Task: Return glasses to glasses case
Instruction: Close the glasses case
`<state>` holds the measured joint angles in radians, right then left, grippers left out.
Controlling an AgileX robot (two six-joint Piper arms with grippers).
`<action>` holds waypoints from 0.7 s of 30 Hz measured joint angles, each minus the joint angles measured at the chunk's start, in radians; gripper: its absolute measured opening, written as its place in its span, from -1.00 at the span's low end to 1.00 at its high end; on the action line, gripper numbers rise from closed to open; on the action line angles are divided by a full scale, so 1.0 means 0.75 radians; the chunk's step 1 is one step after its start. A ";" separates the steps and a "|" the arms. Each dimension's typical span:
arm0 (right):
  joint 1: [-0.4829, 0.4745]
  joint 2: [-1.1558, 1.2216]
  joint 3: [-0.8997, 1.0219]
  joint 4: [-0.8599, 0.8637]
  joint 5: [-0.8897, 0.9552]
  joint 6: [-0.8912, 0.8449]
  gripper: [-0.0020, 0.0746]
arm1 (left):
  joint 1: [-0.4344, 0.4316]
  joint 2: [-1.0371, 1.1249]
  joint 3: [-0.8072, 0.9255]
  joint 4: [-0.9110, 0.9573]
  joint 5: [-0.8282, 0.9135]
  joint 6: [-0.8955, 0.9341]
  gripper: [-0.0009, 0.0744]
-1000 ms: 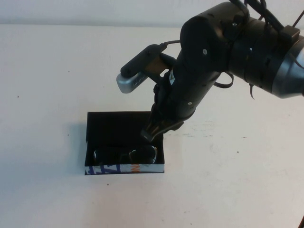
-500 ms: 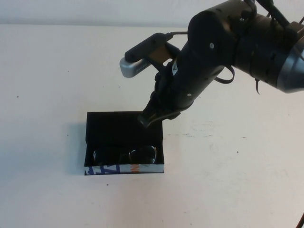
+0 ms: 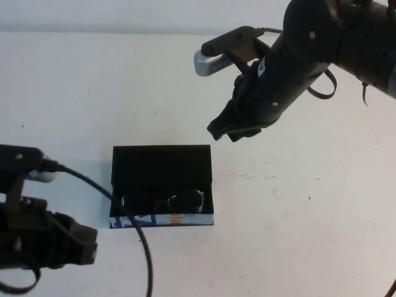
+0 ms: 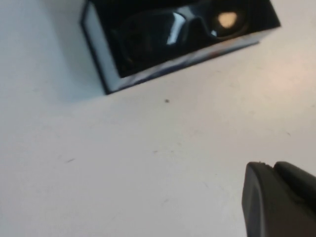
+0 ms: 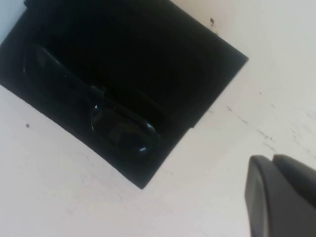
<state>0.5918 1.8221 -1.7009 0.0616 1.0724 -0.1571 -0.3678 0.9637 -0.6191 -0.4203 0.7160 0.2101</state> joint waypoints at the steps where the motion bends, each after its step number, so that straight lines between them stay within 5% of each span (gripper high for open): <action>1: -0.002 0.000 0.000 0.000 0.011 0.000 -0.98 | 0.000 0.048 -0.031 -0.052 0.037 0.074 -0.99; 13: -0.005 0.017 -0.014 0.000 -0.069 0.000 -0.98 | 0.141 0.466 -0.088 -0.582 0.137 0.729 -0.99; 21: -0.035 0.201 -0.279 0.141 0.016 -0.076 -0.98 | 0.188 0.752 -0.096 -0.851 0.088 1.078 -0.99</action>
<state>0.5653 1.9731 -1.9099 0.1671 1.0842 -0.2142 -0.2265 1.5277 -0.6914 -1.0587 0.7823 1.0189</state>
